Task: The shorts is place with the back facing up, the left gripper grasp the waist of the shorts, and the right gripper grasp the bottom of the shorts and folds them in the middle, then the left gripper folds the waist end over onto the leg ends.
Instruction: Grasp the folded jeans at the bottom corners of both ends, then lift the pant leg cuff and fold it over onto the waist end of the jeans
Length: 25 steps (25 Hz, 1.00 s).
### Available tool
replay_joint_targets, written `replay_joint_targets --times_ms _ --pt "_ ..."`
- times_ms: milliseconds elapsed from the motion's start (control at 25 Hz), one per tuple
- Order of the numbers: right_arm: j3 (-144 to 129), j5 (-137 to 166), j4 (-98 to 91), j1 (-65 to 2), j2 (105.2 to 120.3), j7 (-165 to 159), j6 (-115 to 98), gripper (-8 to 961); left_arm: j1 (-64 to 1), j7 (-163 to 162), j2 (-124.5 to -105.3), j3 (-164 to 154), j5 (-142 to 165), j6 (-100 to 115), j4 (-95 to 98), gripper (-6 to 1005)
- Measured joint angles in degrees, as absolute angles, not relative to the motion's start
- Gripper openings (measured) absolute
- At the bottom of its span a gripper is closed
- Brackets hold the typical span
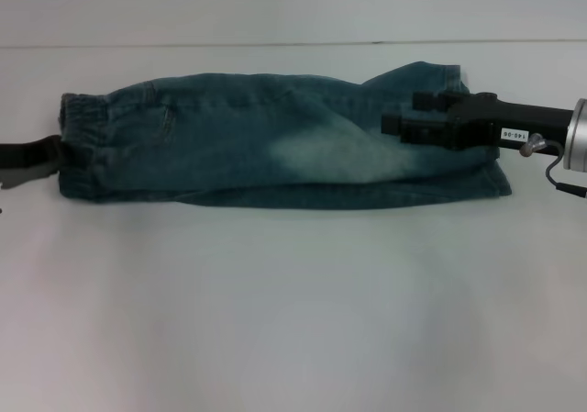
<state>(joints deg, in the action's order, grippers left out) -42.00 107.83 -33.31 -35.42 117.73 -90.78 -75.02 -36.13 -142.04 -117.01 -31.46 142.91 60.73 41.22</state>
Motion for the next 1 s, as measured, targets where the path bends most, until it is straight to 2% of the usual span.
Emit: replay_joint_targets --times_ms 240,520,640,1000 --pt "-43.52 107.78 -33.16 -35.17 118.59 -89.23 -72.76 882 -36.39 -139.12 -117.27 -31.46 139.32 66.58 46.98 152" --pt "-42.66 97.03 -26.67 -36.02 119.75 -82.24 -61.78 609 -40.01 -138.81 -116.63 -31.46 133.39 76.74 52.95 112" --pt "-42.95 89.05 -20.07 -38.36 120.09 -74.36 -56.52 502 -43.89 -138.94 -115.86 -31.46 130.87 80.74 53.74 105" --pt "-42.24 65.33 -1.64 -47.05 120.97 -51.31 -49.63 187 -51.58 -139.83 -115.11 -33.21 130.19 82.76 54.52 97"
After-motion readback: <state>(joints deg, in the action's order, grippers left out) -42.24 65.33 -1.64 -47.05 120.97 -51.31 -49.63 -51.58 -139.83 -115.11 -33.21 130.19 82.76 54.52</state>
